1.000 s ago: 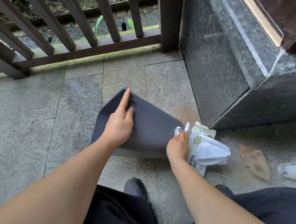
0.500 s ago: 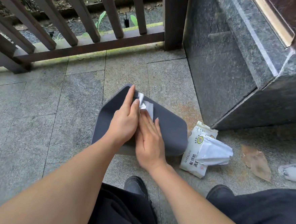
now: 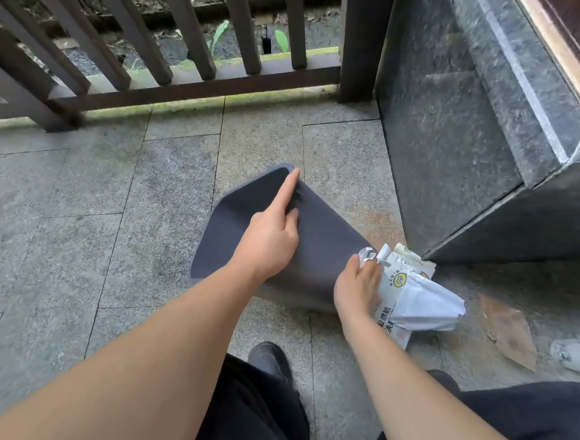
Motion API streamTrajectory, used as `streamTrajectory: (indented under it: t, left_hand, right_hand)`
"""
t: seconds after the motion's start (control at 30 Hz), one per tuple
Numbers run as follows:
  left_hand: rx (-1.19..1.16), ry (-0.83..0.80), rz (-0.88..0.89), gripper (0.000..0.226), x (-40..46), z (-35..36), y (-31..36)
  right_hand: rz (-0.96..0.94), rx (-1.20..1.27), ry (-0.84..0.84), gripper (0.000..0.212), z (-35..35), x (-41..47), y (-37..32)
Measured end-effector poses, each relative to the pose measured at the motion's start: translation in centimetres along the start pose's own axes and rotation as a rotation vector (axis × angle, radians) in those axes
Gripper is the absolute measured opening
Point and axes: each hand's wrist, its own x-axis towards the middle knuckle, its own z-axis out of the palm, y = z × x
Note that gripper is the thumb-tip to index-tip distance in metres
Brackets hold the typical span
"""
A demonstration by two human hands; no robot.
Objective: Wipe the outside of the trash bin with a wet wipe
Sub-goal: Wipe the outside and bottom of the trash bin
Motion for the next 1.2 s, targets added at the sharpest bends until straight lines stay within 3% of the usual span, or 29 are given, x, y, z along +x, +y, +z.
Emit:
streamTrajectory:
  t: [0.17,0.37,0.5,0.57,0.73,0.83,0.9,0.97,1.07,1.2]
  left_hand:
    - [-0.004,0.053,-0.040,0.064,0.1,0.1,0.2]
    - [-0.032,0.071,-0.063,0.066,0.2,0.4,0.6]
    - [-0.048,0.068,-0.077,0.064,-0.1,0.0,0.1]
    - [-0.031,0.070,-0.054,0.064,-0.2,0.1,0.0]
    - [-0.038,0.016,-0.035,0.062,-0.4,0.8,0.7]
    - [-0.026,-0.031,-0.035,0.065,0.0,1.0,1.5]
    - [0.002,-0.020,-0.046,0.069,0.4,0.9,1.9]
    - [0.010,0.007,-0.068,0.072,0.6,0.7,2.0]
    - [0.020,0.019,-0.125,0.077,0.7,0.3,2.2]
    - [0.034,0.033,-0.125,0.085,1.3,-0.5,2.6]
  right_hand:
    - [-0.180,-0.012,0.035,0.054,0.7,-5.8,-2.3]
    - [-0.725,0.111,-0.022,0.058,1.0,-11.5,-3.4]
    - [-0.892,0.077,-0.052,0.058,0.7,-9.8,-2.4]
    - [-0.834,0.046,-0.010,0.056,0.7,-7.8,-1.6]
    - [-0.248,0.092,0.051,0.050,-0.6,-2.6,1.7]
    - [-0.057,0.030,0.010,0.042,-2.3,-1.4,1.2]
    - [-0.085,-0.065,-0.106,0.034,-4.3,-0.5,-0.7]
    - [-0.164,-0.168,-0.332,0.022,-7.2,0.4,-3.6]
    - [-0.245,-0.234,-0.601,0.024,-12.9,0.1,-9.5]
    - [-0.269,0.230,-0.551,0.029,-18.6,-1.2,-12.3]
